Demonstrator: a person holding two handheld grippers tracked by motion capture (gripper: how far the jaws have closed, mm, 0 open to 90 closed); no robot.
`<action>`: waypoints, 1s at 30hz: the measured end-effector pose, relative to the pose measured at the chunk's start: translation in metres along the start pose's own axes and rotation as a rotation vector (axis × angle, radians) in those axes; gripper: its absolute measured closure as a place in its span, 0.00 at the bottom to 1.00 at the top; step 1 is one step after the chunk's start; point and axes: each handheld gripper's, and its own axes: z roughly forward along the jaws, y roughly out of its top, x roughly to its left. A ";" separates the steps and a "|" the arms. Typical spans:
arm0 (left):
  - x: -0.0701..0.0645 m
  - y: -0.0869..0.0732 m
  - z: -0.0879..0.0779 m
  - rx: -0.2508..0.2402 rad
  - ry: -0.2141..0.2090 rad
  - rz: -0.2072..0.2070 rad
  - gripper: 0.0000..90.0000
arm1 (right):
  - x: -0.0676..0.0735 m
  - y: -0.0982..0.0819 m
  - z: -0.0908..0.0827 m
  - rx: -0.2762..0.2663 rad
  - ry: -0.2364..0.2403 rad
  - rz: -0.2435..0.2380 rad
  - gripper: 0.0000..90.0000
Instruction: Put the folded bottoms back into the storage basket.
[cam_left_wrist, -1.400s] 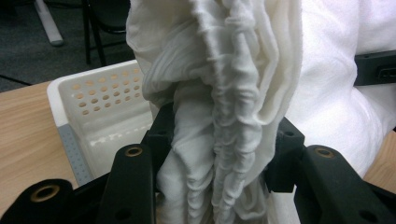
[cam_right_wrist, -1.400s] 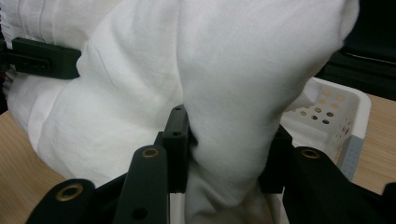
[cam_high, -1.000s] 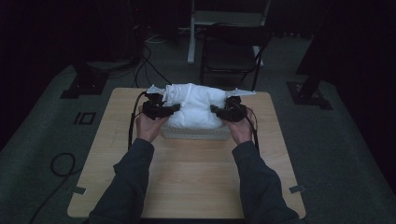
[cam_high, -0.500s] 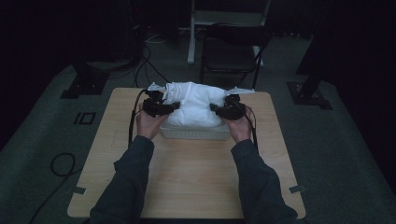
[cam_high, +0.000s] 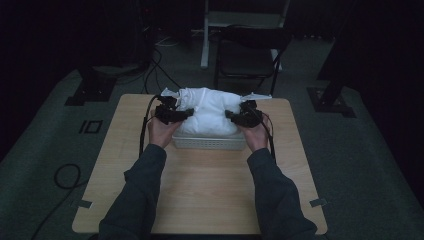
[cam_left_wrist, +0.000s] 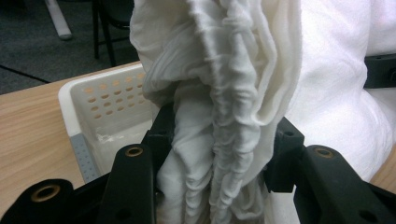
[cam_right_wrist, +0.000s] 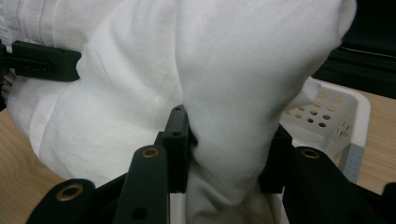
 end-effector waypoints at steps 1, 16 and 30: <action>0.001 0.000 0.001 0.001 0.001 0.000 0.61 | -0.001 0.000 0.002 0.000 0.001 0.004 0.71; 0.011 -0.006 0.031 0.032 0.040 -0.041 0.61 | -0.015 -0.007 0.028 0.025 -0.022 0.056 0.71; 0.014 -0.015 0.062 0.096 0.112 -0.060 0.61 | -0.023 -0.018 0.057 0.100 -0.074 0.086 0.70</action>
